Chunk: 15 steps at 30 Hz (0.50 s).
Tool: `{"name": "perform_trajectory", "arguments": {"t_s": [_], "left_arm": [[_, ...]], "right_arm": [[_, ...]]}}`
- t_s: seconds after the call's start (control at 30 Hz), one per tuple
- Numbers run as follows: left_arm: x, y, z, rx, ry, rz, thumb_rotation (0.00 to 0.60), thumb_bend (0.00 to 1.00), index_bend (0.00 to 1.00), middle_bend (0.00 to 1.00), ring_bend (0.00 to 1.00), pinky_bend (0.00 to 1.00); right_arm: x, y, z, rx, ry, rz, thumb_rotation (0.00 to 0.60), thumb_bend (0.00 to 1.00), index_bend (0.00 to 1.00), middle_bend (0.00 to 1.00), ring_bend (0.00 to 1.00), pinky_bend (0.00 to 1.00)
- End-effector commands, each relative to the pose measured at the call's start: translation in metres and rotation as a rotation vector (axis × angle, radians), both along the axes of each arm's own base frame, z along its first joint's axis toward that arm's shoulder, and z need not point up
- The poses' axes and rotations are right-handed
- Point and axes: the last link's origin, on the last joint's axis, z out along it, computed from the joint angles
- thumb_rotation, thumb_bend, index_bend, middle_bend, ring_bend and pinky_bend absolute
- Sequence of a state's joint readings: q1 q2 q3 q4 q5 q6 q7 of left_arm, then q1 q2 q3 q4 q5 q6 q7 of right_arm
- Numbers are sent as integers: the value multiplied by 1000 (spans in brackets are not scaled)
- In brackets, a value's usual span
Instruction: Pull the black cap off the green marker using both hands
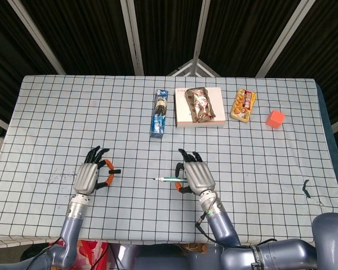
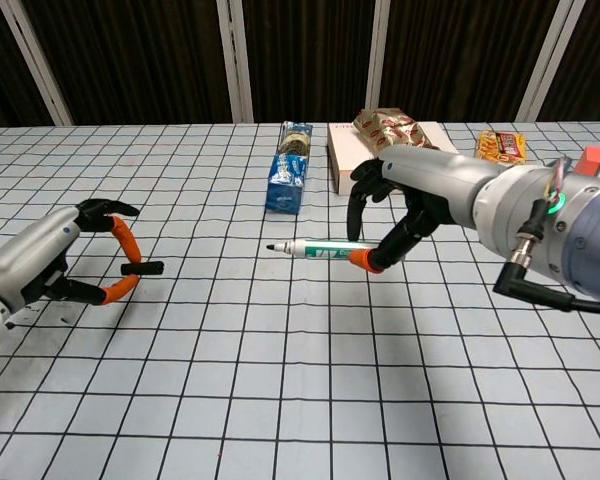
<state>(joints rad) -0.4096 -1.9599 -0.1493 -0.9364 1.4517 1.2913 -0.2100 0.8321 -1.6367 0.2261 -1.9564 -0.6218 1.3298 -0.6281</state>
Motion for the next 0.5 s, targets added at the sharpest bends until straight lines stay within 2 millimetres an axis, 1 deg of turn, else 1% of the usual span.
{"name": "perform_trajectory", "arguments": {"t_s": [0.03,0.2,0.3,0.37,0.47,0.5], "left_arm": [[2,5,-8,-15,-11,17,600,496,506,99,0,0],[3,5,-7,-10,7,8,600,487,401,40,0,0],[3,5,-3,-12,20,4,600,486,293,7,0,0],[2,4,0,-19,33,3,600,486,214,0,0,0],[0,-1,7,-48,73,-13,600,486,142,0,0,0],[0,-3,10,-52,79,-20,600,486,132,0,0,0]], "right_arm": [[-1,0,0,0,0,-2,600,586,767,66,158,68],[-4,-1,1,0,-4,-7,600,586,767,66,159,68],[-6,-3,2,-4,-7,-16,600,587,767,66,159,68],[-9,-3,3,-6,-8,-21,600,586,767,66,159,68],[-11,-4,4,-7,-13,-27,600,586,767,66,160,68],[-12,-5,4,-7,-14,-28,600,586,767,66,160,68]]}}
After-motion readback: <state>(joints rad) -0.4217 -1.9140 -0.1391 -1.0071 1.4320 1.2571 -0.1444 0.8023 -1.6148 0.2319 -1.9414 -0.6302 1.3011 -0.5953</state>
